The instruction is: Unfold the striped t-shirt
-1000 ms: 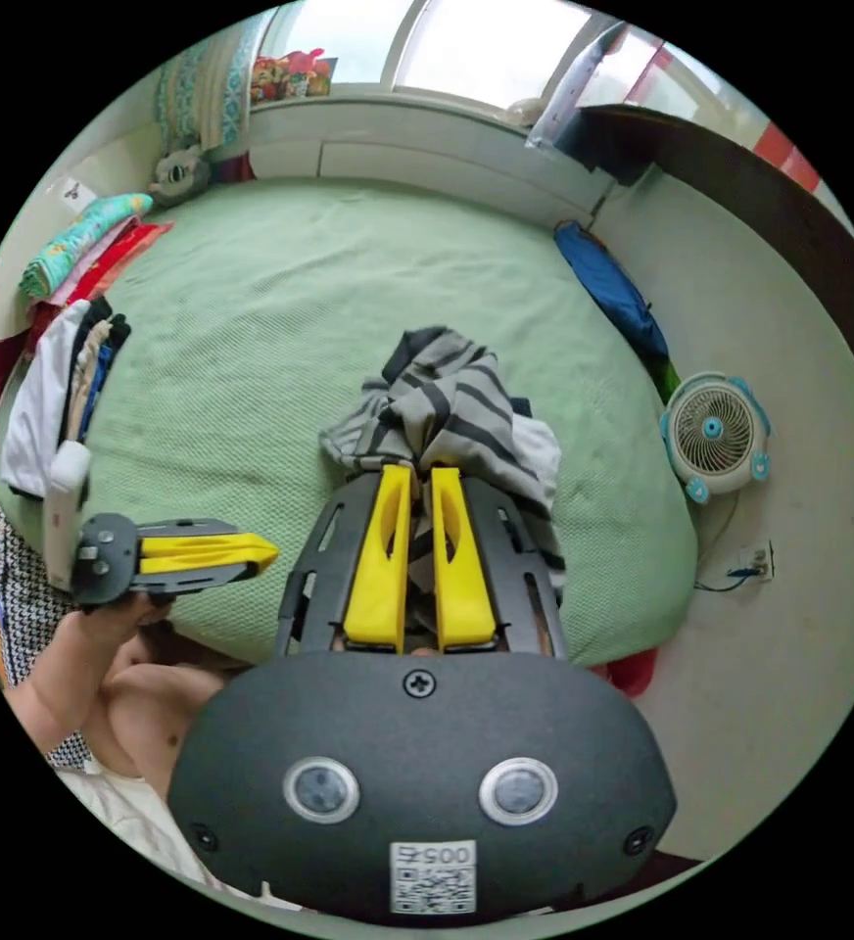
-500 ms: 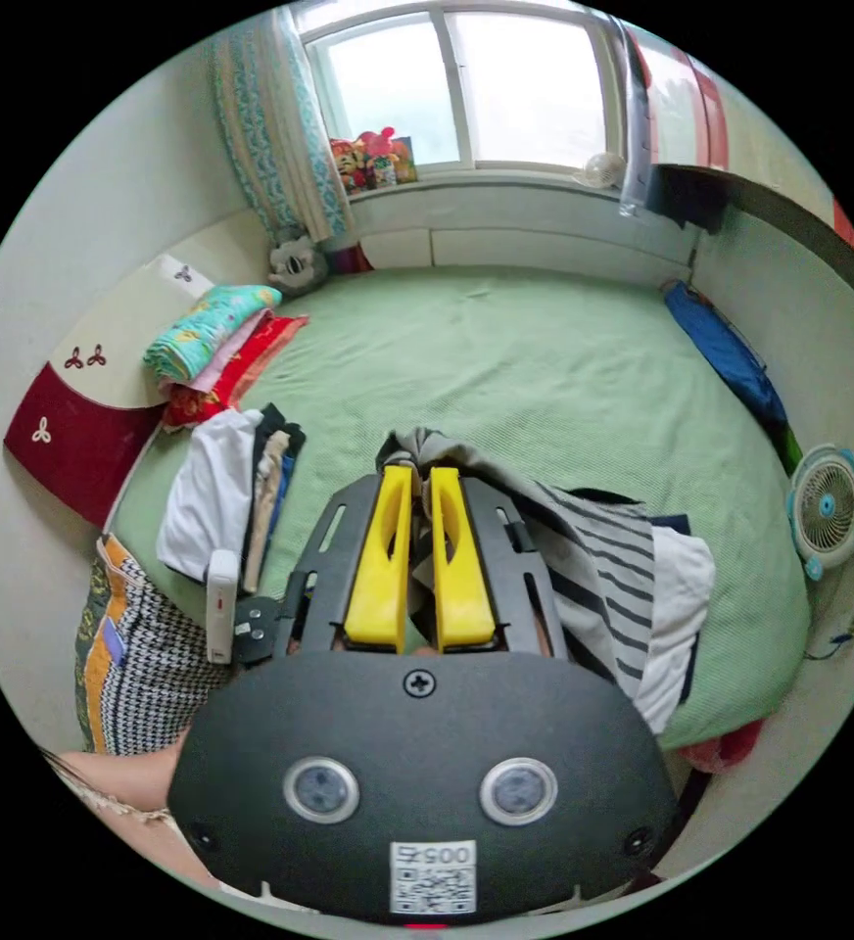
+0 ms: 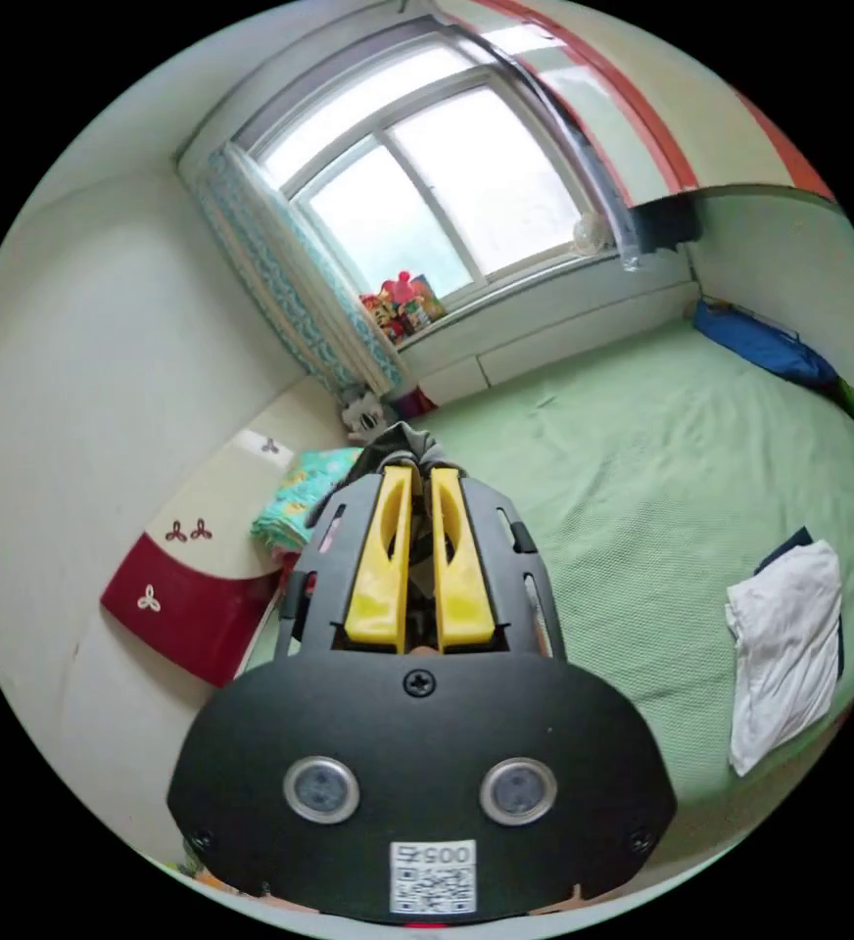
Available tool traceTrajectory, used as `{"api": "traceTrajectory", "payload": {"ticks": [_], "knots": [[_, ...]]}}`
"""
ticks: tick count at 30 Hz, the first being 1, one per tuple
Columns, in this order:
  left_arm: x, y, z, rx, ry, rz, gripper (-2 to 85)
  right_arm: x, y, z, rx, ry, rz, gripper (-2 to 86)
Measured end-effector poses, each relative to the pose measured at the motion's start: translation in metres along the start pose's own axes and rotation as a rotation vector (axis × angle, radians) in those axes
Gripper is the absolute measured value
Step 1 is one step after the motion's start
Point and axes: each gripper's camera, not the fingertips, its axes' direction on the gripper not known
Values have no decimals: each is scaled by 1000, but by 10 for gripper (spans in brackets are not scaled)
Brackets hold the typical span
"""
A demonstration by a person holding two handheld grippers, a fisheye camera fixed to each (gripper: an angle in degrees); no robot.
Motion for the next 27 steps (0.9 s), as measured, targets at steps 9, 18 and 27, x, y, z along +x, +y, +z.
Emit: {"api": "traceTrajectory", "payload": {"ticks": [9, 18, 27], "knots": [[-8, -7, 4, -81, -24, 6, -6, 225, 33, 48, -293, 372, 294, 12], [9, -13, 31, -212, -151, 117, 36, 273, 95, 76, -588, 527, -73, 115], [-19, 7, 81, -526, -150, 132, 129, 306, 139, 141, -675, 459, -29, 141]]}}
